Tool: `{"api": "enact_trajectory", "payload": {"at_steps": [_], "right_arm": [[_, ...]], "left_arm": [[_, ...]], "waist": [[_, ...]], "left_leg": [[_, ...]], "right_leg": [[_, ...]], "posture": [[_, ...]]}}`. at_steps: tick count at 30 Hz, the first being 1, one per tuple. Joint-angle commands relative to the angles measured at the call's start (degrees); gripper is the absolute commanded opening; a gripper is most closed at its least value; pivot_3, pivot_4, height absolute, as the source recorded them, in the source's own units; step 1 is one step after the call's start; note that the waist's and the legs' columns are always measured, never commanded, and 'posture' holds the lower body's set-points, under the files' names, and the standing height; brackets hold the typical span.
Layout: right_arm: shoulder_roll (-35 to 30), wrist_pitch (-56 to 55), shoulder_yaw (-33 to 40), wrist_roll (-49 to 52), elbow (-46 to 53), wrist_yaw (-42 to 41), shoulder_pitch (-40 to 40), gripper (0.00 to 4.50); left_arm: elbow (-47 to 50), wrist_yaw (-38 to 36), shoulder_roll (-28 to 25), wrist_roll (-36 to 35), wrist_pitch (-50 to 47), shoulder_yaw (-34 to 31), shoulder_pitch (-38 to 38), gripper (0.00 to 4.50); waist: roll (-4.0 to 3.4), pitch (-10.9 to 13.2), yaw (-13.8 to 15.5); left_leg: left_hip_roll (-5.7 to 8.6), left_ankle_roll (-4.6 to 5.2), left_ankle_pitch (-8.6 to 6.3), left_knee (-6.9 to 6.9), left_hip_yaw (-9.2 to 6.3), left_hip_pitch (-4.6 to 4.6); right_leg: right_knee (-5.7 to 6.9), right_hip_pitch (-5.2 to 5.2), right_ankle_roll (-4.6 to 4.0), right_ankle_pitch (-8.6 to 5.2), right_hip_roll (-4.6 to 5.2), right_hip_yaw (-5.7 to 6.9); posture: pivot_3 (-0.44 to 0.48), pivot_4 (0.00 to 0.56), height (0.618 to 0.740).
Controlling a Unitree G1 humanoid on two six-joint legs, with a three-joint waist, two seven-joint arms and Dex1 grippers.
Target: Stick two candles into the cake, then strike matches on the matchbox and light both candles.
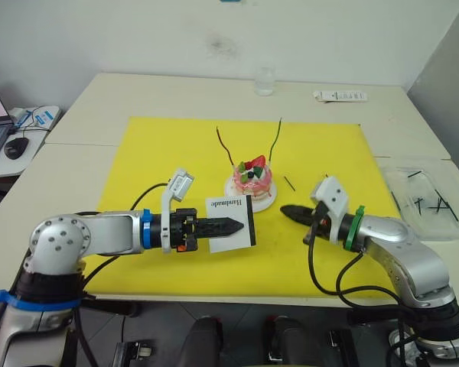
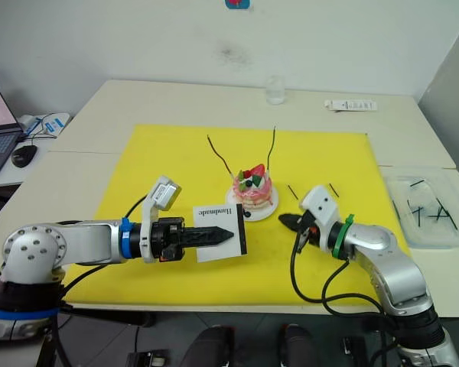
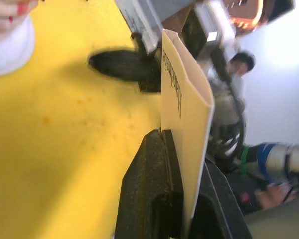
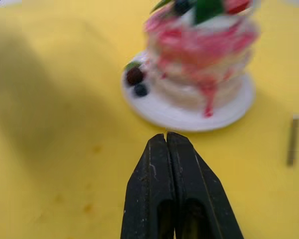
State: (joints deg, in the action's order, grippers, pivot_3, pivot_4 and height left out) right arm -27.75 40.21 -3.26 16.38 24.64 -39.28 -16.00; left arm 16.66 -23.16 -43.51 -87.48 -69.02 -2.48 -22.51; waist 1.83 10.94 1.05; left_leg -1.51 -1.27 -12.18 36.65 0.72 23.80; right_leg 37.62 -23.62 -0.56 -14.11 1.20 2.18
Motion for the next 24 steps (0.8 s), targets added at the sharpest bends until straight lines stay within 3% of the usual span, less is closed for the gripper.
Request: {"api": "enact_trajectory", "payload": {"at_steps": [1, 3, 5, 12, 22, 24], "right_arm": [[2.8, -3.1, 1.3, -2.0, -1.1, 5.9, -1.2, 0.18], [4.3, -4.2, 1.1, -2.8, -3.0, 7.9, -1.8, 0.65], [6.1, -6.9, 0.7, -3.7, -6.7, 9.4, -3.3, 1.34], [9.5, -17.0, -0.6, -8.9, -21.8, 13.4, -8.6, 3.80], [13.2, -20.7, 1.1, -10.9, -36.0, 17.0, -13.3, 3.80], [13.4, -21.5, 0.7, -11.0, -37.1, 16.9, -13.4, 3.43]], "left_arm": [[7.6, -7.3, 0.8, 14.7, 10.5, 1.6, 2.7, 0.01], [9.3, -7.0, 2.0, 21.3, 14.7, 2.7, 3.8, 0.00], [9.3, -7.0, 2.5, 18.3, 12.7, 1.0, 4.5, 0.00], [10.4, -4.2, 5.2, 18.7, 13.1, -0.7, 5.3, 0.00], [13.0, 1.1, 8.2, 17.4, 12.3, -2.1, 7.1, 0.00], [13.1, 1.7, 8.3, 17.2, 12.3, -2.3, 7.2, 0.00]], "waist": [[0.00, 0.0, 0.0], [0.00, 0.0, 0.1], [0.01, 0.0, 0.1], [0.00, 0.0, -0.5], [0.00, 0.0, -1.1], [0.00, 0.0, -1.1]], "left_leg": [[-0.02, 0.00, 0.00, -0.03, 0.00, 0.02], [-0.04, 0.00, 0.00, -0.07, 0.00, 0.07], [-0.05, 0.00, 0.00, -0.10, 0.01, 0.06], [-0.04, 0.02, 0.00, -0.04, 0.05, 0.10], [-0.08, 0.02, 0.00, 0.01, 0.04, 0.06], [-0.08, 0.02, 0.00, 0.05, 0.02, 0.05]], "right_leg": [[0.00, -0.03, -0.02, -0.01, -0.01, 0.00], [0.01, -0.11, -0.03, -0.02, -0.03, -0.01], [0.02, -0.12, -0.03, -0.02, -0.03, -0.01], [0.05, -0.14, 0.02, 0.01, -0.06, -0.05], [0.19, -0.14, 0.03, 0.02, -0.12, -0.09], [0.27, -0.13, 0.03, 0.02, -0.12, -0.08]], "posture": [[0.000, 0.150, 0.740], [0.000, 0.150, 0.740], [0.000, 0.150, 0.740], [0.000, 0.150, 0.740], [0.000, 0.150, 0.740], [0.000, 0.150, 0.740]]}}
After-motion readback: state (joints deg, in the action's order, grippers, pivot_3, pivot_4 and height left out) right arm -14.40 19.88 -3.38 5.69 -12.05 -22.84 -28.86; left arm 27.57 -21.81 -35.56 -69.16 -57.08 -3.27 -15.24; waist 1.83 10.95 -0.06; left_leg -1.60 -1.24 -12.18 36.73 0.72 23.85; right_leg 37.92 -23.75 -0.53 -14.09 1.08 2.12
